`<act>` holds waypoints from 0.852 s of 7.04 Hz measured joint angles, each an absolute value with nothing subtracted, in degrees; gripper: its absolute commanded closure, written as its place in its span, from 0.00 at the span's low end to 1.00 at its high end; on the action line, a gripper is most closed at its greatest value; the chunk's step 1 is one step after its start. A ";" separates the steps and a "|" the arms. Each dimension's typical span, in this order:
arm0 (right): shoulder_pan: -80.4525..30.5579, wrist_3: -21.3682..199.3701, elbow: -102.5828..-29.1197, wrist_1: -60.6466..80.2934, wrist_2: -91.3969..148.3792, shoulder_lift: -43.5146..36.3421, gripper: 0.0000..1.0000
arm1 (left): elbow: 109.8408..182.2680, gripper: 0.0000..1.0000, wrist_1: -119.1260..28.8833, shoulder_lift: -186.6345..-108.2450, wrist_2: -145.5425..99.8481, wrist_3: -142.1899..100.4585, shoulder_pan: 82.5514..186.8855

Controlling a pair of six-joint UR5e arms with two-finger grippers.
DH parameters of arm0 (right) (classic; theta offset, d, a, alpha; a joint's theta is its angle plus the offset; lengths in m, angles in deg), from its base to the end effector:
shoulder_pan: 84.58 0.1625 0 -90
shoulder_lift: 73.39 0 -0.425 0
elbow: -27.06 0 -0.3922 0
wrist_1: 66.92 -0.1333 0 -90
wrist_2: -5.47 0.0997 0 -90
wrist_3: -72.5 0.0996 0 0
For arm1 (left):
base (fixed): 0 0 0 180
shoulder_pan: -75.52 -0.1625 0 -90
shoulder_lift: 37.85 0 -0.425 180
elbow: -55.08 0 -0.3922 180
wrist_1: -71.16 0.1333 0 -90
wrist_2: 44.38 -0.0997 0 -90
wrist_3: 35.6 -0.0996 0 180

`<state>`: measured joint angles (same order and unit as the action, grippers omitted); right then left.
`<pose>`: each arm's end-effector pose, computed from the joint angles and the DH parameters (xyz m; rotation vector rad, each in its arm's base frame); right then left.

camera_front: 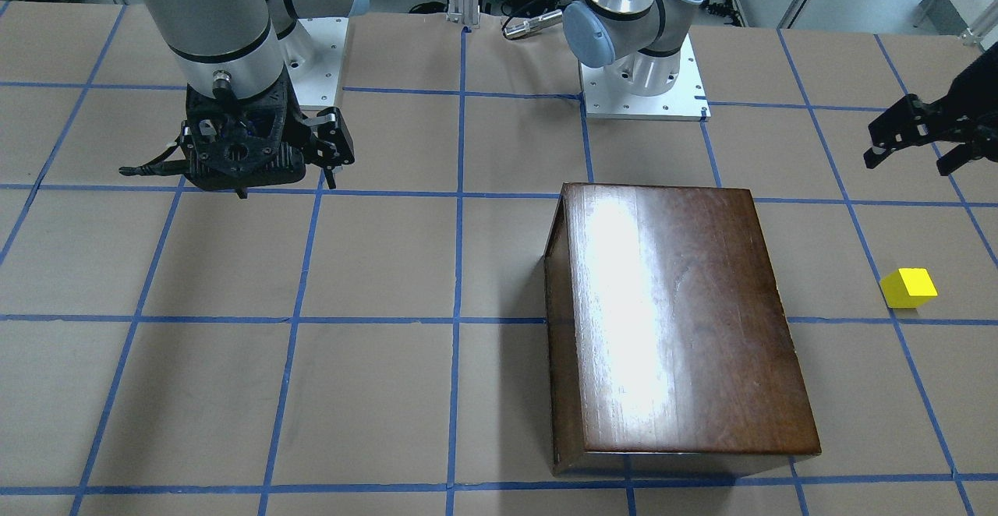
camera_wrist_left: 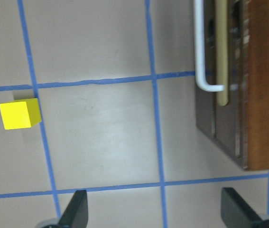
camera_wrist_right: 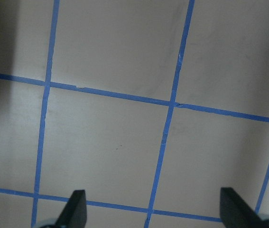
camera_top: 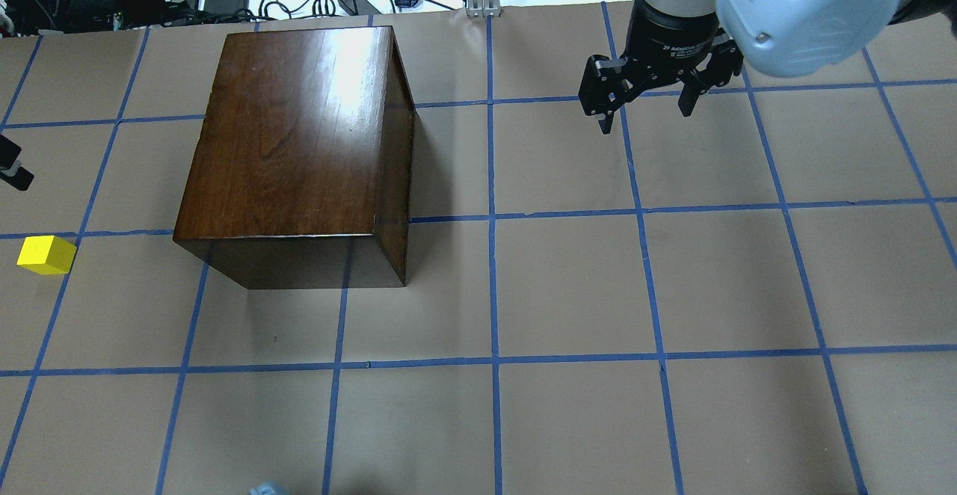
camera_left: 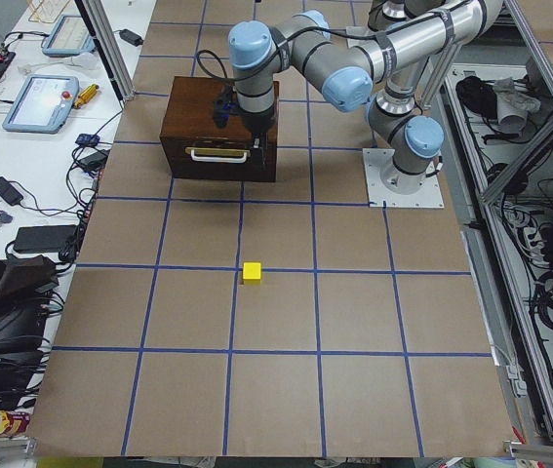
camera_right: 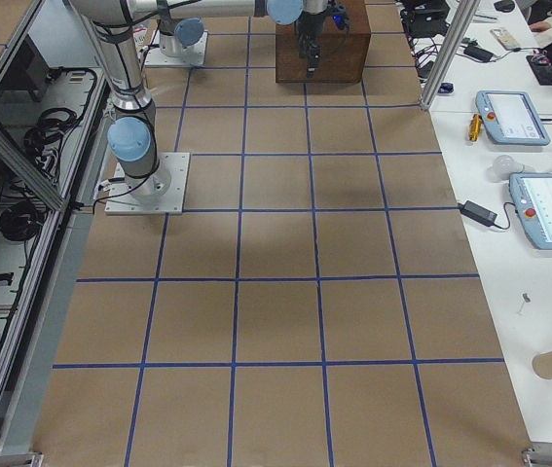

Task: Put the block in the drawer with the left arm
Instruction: 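Lower the left gripper and grasp the white drawer handle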

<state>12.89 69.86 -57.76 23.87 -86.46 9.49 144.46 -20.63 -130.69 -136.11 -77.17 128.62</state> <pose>0.1994 -0.5208 0.4694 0.2743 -3.0948 -0.0289 0.1993 -0.4824 0.4655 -0.1287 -3.1160 -0.1143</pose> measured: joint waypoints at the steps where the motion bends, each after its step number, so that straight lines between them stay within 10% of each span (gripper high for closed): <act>1: 12.89 69.86 -57.76 23.87 -86.47 9.49 0.00 | 144.27 0.00 -20.54 -131.93 -135.74 -78.28 126.95; 6: 12.89 69.81 -57.76 23.87 -86.47 9.49 0.00 | 144.26 0.00 -12.36 -144.67 -129.90 -77.56 125.84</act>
